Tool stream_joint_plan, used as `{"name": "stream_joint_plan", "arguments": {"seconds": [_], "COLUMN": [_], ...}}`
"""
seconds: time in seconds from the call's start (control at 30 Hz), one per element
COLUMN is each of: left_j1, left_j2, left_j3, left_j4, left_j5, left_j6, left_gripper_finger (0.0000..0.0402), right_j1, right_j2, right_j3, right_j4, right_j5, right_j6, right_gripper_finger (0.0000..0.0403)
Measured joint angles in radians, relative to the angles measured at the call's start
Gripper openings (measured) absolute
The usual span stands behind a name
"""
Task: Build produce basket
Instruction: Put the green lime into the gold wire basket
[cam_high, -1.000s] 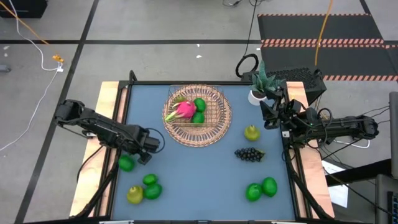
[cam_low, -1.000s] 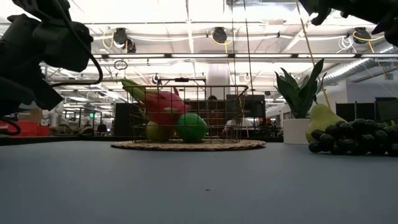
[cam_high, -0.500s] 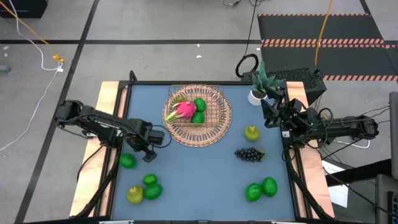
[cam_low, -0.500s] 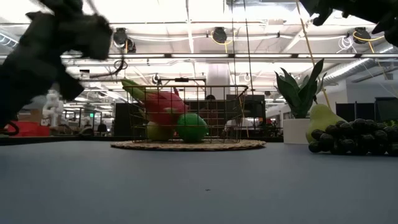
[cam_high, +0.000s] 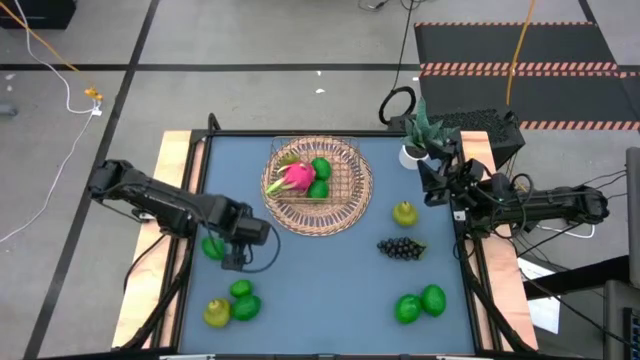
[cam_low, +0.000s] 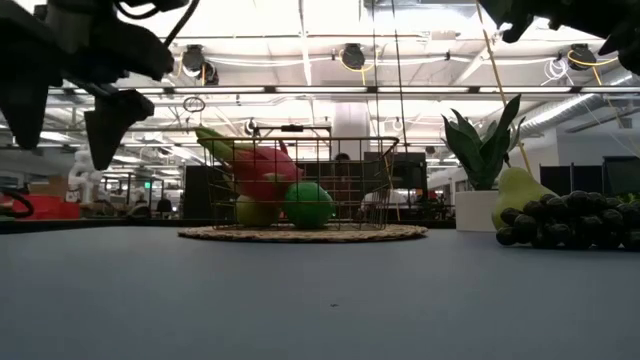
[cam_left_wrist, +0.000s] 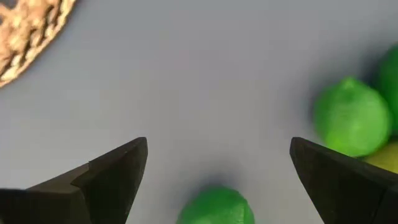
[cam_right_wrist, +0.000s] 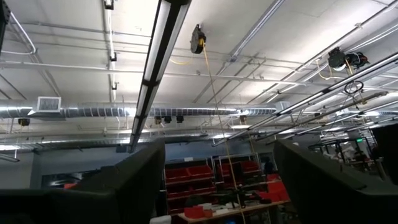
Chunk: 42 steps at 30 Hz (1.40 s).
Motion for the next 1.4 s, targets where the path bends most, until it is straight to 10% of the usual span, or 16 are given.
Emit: {"name": "stream_joint_plan", "arguments": {"seconds": [0.37, 1.4], "left_j1": [-0.063, 0.013], "left_j2": [0.0, 0.0], "left_j3": [-0.087, -0.314], "left_j4": [-0.044, 0.003], "left_j5": [-0.018, -0.034], "left_j6": [-0.341, -0.618], "left_gripper_finger": [0.0395, 0.0389], "right_j1": [0.0, 0.0], "right_j2": [0.0, 0.0], "right_j3": [0.0, 0.0], "right_j4": [-0.009, -0.002], "right_j5": [0.021, 0.021], "right_j6": [0.019, 0.018], "right_gripper_finger": [0.0297, 0.0297]}}
